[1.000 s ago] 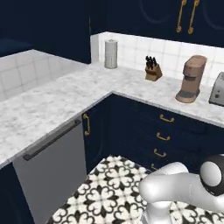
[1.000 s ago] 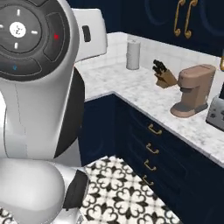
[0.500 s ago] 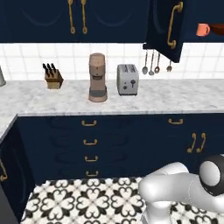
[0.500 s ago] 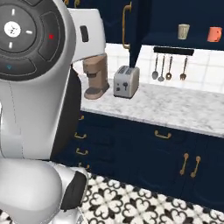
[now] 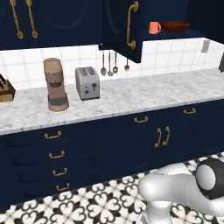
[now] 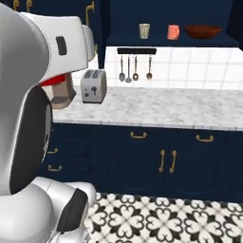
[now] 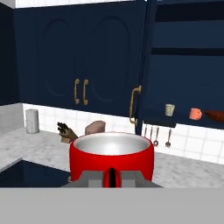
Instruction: Gather all objects into one cabinet and sort the glasses and bowls to opposite sides.
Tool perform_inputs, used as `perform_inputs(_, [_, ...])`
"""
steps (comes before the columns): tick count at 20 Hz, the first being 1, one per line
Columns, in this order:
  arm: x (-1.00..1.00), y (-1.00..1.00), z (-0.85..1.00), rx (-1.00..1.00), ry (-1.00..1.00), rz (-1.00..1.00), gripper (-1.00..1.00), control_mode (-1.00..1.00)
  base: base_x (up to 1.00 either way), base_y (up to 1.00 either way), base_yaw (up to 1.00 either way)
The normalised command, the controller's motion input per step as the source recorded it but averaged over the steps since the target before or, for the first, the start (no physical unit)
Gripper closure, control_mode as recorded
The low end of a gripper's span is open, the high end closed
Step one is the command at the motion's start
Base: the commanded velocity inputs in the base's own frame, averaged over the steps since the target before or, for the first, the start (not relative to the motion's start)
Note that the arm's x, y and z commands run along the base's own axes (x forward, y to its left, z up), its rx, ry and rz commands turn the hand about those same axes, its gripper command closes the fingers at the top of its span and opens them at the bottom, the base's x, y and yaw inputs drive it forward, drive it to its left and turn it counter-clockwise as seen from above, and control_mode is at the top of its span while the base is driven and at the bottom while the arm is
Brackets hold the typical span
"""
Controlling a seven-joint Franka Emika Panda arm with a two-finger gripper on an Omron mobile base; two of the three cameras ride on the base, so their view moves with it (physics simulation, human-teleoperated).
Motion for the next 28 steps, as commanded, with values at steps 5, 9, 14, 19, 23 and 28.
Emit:
perform_inputs(5, [0.0, 0.0, 0.0, 0.0, 0.0, 0.0, 1.0, 1.0, 0.78, -0.79, 0.3])
perform_inputs(9, [0.0, 0.0, 0.0, 0.0, 0.0, 0.0, 1.0, 1.0, 0.98, -1.0, 0.31])
perform_inputs(14, [0.0, 0.0, 0.0, 0.0, 0.0, 0.0, 1.0, 1.0, 0.86, -0.91, 0.16])
perform_inputs(19, [0.0, 0.0, 0.0, 0.0, 0.0, 0.0, 1.0, 1.0, 0.14, -0.23, -0.02])
perform_inputs(23, [0.0, 0.0, 0.0, 0.0, 0.0, 0.0, 1.0, 1.0, 0.0, 0.0, -0.45])
perform_inputs(28, [0.0, 0.0, 0.0, 0.0, 0.0, 0.0, 1.0, 1.0, 0.0, 0.0, -0.17])
